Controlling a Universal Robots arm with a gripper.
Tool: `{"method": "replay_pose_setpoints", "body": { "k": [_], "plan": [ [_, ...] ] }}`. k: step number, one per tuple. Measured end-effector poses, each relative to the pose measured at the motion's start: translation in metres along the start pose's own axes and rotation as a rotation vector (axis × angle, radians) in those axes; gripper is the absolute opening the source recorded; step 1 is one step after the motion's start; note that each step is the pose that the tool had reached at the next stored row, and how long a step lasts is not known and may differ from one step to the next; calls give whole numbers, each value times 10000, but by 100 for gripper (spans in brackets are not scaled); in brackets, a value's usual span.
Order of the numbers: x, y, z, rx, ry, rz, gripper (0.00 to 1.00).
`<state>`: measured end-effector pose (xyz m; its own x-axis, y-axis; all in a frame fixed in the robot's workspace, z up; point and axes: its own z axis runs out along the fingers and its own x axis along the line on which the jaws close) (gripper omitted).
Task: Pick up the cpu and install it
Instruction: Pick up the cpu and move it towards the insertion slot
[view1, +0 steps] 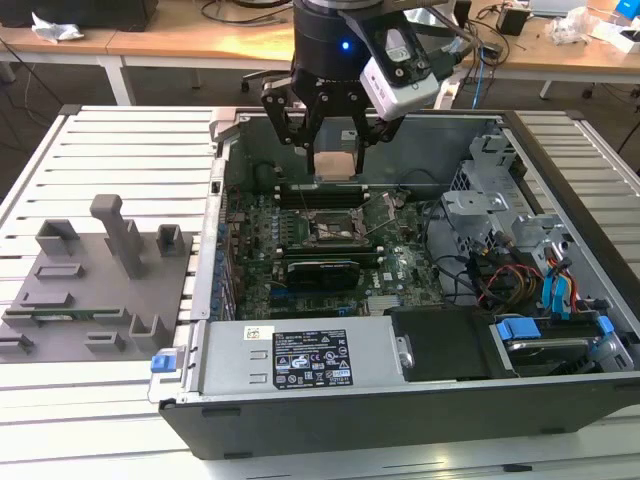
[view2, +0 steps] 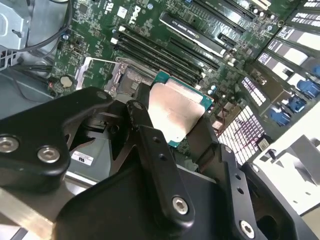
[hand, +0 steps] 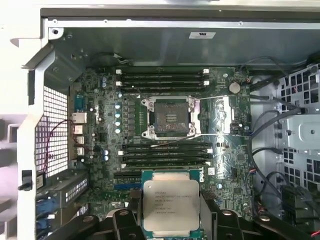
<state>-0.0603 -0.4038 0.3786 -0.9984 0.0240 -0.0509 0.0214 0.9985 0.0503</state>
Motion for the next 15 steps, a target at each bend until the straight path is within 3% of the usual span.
{"method": "replay_pose_setpoints", "body": {
  "k": [15],
  "plan": [
    [-48, -14, 319, -1, 0, 0, 55]
  ]
}}
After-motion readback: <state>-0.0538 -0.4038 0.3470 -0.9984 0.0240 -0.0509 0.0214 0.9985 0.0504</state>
